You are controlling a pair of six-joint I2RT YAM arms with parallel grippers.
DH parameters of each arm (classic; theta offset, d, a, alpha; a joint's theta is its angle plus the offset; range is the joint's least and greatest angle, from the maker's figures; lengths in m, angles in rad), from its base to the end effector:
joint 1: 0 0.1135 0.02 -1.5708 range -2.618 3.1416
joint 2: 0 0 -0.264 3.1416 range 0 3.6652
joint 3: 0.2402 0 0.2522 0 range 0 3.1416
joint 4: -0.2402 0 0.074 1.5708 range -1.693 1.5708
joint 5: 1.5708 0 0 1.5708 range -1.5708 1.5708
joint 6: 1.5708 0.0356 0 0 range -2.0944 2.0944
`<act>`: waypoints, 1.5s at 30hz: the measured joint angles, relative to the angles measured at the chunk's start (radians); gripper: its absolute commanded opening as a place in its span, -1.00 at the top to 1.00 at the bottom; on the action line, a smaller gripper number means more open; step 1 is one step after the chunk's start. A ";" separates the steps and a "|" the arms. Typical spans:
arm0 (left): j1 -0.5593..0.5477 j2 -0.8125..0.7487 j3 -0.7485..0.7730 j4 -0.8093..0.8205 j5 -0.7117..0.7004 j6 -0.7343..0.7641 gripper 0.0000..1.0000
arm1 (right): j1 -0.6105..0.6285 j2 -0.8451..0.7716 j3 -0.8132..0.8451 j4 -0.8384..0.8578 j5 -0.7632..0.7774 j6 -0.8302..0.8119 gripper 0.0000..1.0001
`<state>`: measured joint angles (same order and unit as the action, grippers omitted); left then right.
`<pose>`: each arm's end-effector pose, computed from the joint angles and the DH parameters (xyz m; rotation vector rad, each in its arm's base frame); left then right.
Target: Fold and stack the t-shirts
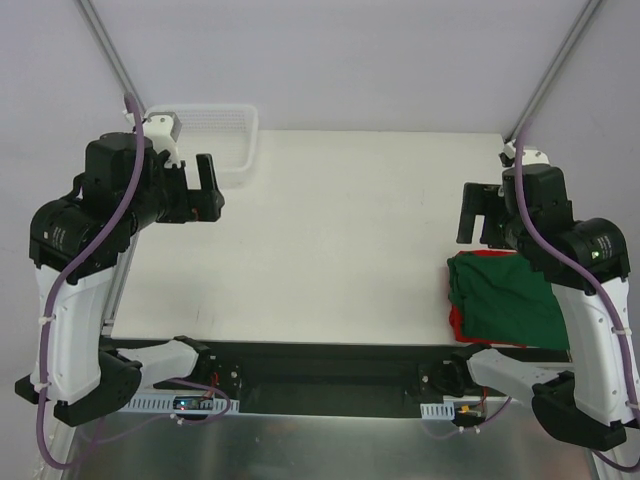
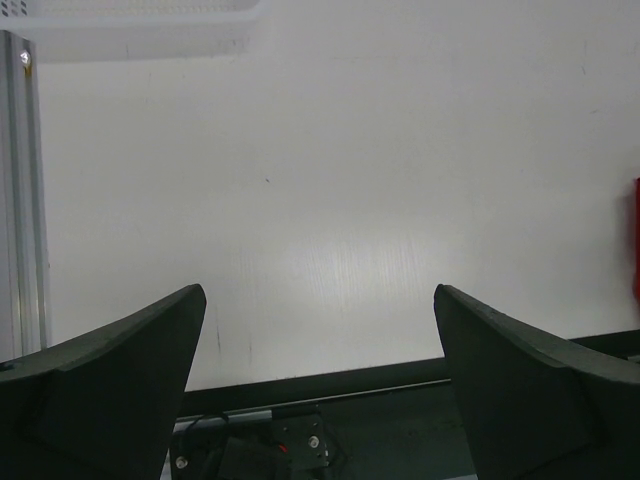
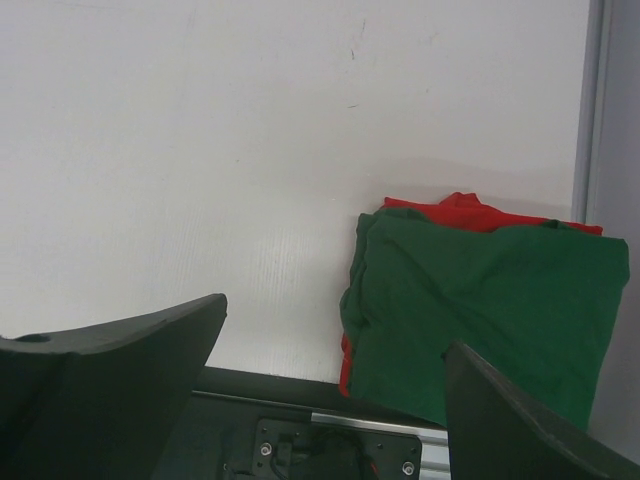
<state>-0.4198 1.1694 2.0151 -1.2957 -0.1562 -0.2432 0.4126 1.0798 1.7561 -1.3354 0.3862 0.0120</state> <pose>0.1234 -0.0490 0.5322 0.0794 2.0233 -0.2634 0.1277 0.0413 0.4809 -0.2279 2.1684 -0.1906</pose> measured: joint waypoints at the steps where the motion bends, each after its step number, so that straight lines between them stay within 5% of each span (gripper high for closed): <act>1: 0.000 0.008 0.000 0.000 0.000 0.000 -0.98 | 0.000 -0.003 -0.006 -0.002 -0.005 0.000 -0.93; 45: 0.000 0.023 -0.035 0.005 0.043 0.000 -0.99 | -0.001 -0.016 -0.051 -0.006 -0.038 -0.002 -0.92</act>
<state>-0.4198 1.1923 1.9800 -1.2903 -0.1127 -0.2428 0.4118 1.0637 1.7046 -1.3418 0.3481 0.0105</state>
